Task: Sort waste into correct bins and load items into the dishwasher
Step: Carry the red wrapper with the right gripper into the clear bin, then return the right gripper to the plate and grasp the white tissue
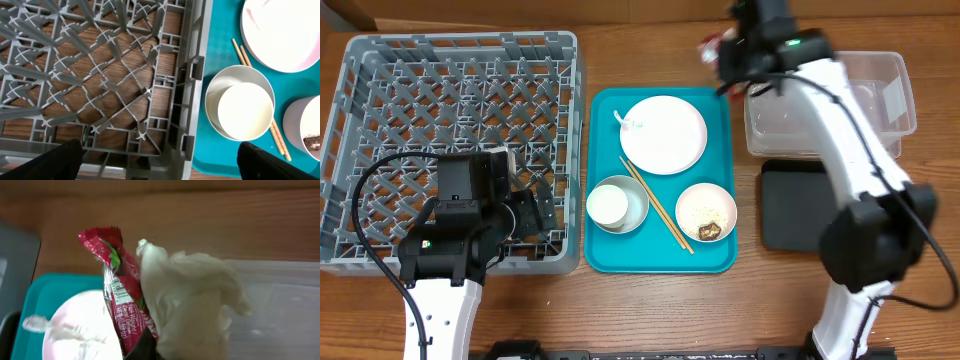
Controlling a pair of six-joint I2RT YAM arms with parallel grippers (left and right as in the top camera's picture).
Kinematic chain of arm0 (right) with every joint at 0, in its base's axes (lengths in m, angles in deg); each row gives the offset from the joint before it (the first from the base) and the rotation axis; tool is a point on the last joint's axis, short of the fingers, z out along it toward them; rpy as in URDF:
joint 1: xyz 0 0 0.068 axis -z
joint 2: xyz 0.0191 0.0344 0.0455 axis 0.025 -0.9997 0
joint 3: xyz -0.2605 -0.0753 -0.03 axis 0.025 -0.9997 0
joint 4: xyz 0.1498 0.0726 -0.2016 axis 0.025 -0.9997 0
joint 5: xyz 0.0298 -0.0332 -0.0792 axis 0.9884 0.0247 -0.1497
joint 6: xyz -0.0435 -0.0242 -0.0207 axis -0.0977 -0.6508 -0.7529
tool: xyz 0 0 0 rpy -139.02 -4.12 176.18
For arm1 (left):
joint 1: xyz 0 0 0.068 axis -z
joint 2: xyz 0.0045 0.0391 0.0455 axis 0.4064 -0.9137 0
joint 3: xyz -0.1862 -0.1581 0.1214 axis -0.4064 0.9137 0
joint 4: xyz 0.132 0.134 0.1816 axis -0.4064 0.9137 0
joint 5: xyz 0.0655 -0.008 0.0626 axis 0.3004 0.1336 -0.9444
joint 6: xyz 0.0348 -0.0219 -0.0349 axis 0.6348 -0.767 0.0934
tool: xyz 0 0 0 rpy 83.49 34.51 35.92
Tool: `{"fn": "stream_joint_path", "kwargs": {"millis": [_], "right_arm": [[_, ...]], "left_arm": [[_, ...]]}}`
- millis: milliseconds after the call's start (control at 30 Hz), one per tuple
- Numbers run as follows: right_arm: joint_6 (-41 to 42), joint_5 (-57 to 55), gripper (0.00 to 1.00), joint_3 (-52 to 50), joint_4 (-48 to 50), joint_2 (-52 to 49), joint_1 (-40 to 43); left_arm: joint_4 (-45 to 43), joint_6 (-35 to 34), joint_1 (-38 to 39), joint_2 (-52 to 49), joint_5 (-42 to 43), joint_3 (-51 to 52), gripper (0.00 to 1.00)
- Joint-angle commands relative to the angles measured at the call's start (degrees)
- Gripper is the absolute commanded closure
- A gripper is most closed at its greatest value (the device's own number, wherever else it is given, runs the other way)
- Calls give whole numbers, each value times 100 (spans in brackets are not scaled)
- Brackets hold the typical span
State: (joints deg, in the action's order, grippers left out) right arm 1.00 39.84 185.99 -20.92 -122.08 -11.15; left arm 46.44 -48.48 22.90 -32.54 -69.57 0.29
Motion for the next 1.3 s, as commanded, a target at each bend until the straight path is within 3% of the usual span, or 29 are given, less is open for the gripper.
{"fn": "stream_joint_path", "kwargs": {"millis": [0,200,300,400,467,533,833,967,1267], "right_arm": [[118,-133,96,111,9,229,422],[337,-240,95,26,-232,133,1141],[446,-238,82,-151,-227,20,1351],[459,-223,75,-243,-238,-92,1471],[455,-173,41,-236,-212,-98,1495],[433,-92,30,-190,-212,-55,1495],[192,1845,28,-138,-514,262,929],[-195,1591,28,-168,-846,109,201],[-188,1259,25,-168,-708,-678,-876]], "left_arm": [[-39,-15,35,4,37,-153,0],[-44,-17,37,4,39,-153,0],[-50,-17,37,4,39,-153,0],[-44,-17,37,4,42,-153,0],[-46,-17,37,4,42,-153,0],[-46,-17,37,4,42,-153,0],[-48,-17,37,4,37,-153,0],[-48,-17,37,4,37,-153,0],[-44,-17,37,4,39,-153,0]]}}
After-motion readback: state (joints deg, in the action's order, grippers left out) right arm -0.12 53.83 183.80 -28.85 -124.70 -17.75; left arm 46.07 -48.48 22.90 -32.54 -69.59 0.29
